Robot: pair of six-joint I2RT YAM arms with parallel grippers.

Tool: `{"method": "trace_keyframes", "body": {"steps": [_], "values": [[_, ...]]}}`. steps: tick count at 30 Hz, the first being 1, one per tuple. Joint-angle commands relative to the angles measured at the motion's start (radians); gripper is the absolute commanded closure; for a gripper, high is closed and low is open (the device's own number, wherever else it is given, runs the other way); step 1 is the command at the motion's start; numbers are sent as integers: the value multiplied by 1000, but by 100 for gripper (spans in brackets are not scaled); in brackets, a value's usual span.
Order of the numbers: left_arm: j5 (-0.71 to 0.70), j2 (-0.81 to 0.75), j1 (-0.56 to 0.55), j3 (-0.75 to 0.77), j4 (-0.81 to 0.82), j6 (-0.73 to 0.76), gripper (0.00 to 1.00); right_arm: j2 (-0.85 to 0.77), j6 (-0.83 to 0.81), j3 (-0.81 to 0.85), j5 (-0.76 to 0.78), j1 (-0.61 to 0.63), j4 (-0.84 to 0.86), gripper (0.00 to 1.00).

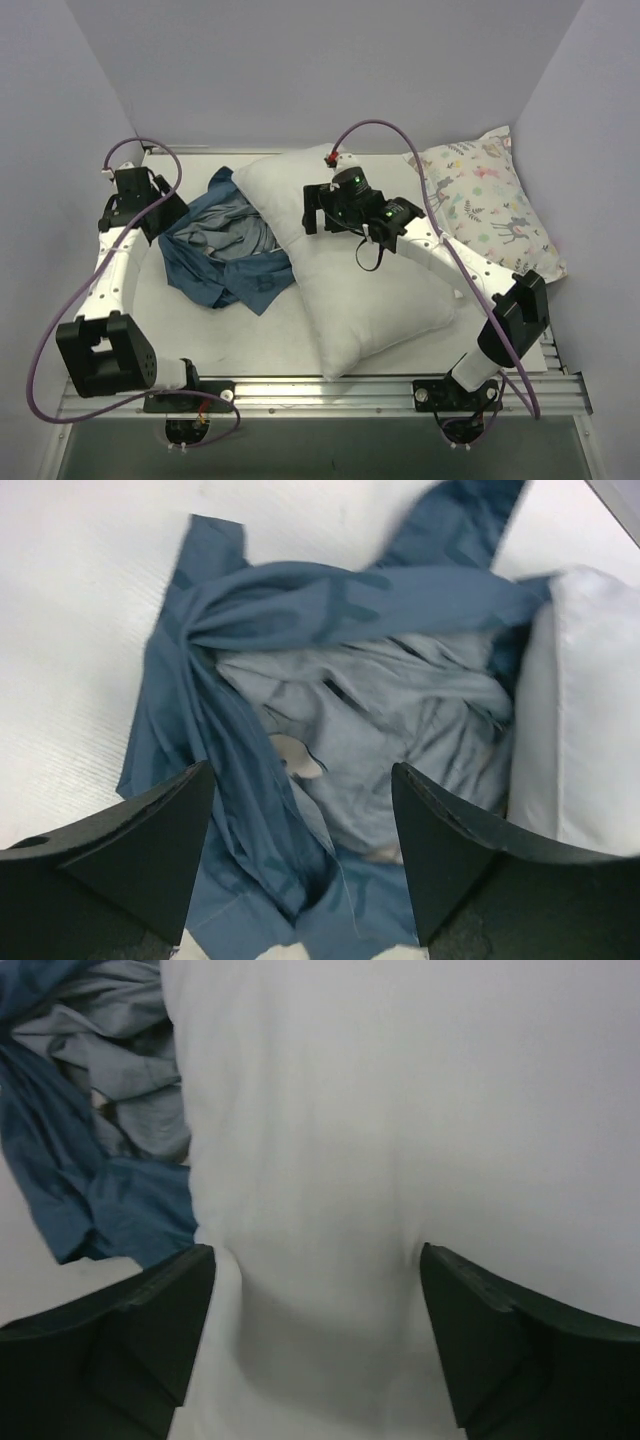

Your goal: Remove the pillowcase from the pillow

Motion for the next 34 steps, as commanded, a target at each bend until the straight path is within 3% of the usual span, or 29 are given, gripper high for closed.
{"method": "trace_keyframes", "body": {"steps": [1,7,11,20,34], "values": [[200,-118,-40,-33,51,135,20,-78,34,53,-63,-2,77,3],[257,-304,-268,-114,62,171,16,-230,49,-22,-79,1,-6,0],[285,-378,-380,-166,114,166,15,-439,70,-167,22,-2,-6,0],[371,-531,-469,-269,206,247,14,-786,92,-451,224,-6,-98,0],[360,-620,-511,-338,212,275,14,-817,113,-537,237,-18,-124,0]]}}
